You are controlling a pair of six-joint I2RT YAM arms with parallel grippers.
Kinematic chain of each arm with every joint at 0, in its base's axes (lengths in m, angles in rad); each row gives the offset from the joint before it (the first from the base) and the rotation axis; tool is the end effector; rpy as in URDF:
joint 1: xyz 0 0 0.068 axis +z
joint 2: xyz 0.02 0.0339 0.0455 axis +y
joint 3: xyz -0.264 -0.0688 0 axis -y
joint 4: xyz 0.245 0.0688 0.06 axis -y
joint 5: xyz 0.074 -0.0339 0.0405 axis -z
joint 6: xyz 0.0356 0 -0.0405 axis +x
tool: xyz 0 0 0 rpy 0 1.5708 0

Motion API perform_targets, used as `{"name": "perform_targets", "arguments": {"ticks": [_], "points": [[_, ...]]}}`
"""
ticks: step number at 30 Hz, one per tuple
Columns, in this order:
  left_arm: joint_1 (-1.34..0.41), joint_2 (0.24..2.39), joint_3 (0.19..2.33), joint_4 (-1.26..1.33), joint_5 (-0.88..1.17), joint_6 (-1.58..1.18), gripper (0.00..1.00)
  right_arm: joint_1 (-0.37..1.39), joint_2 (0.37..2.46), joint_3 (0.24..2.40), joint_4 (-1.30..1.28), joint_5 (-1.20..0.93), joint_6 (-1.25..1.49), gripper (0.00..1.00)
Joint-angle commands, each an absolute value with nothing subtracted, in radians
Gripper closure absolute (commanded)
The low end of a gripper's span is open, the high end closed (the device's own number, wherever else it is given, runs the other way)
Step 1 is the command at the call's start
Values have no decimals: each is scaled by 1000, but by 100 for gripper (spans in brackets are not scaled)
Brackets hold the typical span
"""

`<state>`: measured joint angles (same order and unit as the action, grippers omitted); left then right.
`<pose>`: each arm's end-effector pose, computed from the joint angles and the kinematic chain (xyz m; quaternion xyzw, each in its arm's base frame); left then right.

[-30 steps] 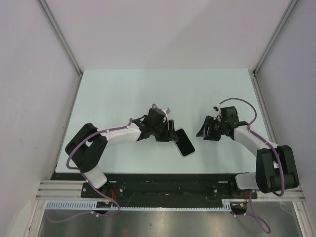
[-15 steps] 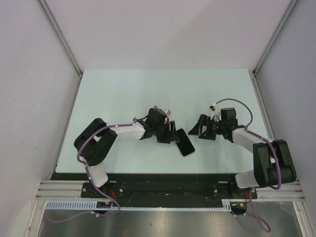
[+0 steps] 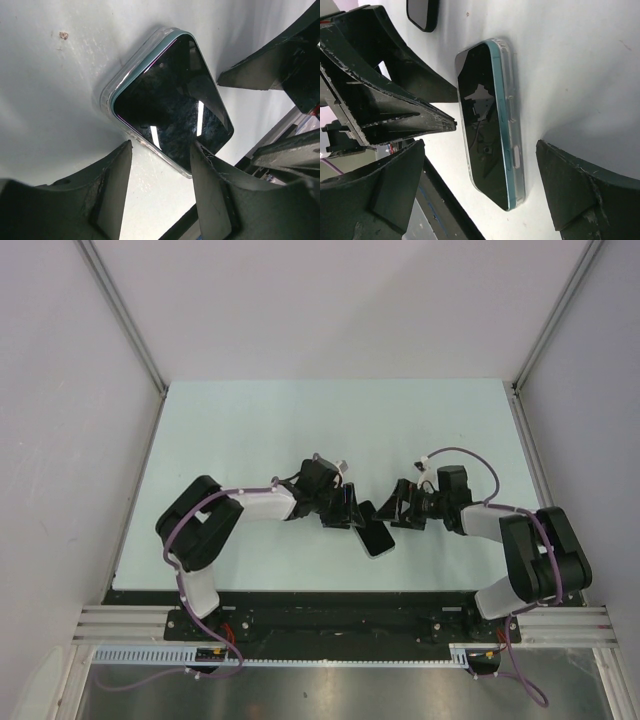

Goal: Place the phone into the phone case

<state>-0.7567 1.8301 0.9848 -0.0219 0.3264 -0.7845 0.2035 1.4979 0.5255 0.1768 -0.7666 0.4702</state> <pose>0.2574 -0.2588 0.1430 0.0431 0.9270 -0.3463 0.1377 0.2478 0.0763 0.1370 -0.0259 0.8698 0.4426 0.2164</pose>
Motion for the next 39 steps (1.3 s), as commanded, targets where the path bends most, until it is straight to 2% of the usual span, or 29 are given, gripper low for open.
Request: {"name": "perform_targets", "arguments": {"ticks": [1,13,17,21,25,28,32,35,39], "points": [[-747,1868,988,-28,351,-787,47,250,1546,511,238,-758,500,3],[-738,1867,953,87,463,-792,65,270,1551,505,406,-952,672,3],[-738,1858,933,123,482,-795,67,264,1571,485,521,-1028,773,4],[-739,1855,913,146,495,-801,68,245,1633,424,788,-1068,922,5],[-738,1844,899,155,494,-801,68,224,1696,397,873,-1066,968,8],[-738,1839,894,155,491,-796,68,218,1730,377,914,-1069,976,13],[-738,1841,891,155,488,-795,68,215,1758,361,998,-1075,1008,29],[-738,1839,885,155,483,-792,68,207,1772,354,1025,-1075,1025,37],[-736,1833,879,149,474,-782,68,203,1787,348,1054,-1081,1040,40]]}}
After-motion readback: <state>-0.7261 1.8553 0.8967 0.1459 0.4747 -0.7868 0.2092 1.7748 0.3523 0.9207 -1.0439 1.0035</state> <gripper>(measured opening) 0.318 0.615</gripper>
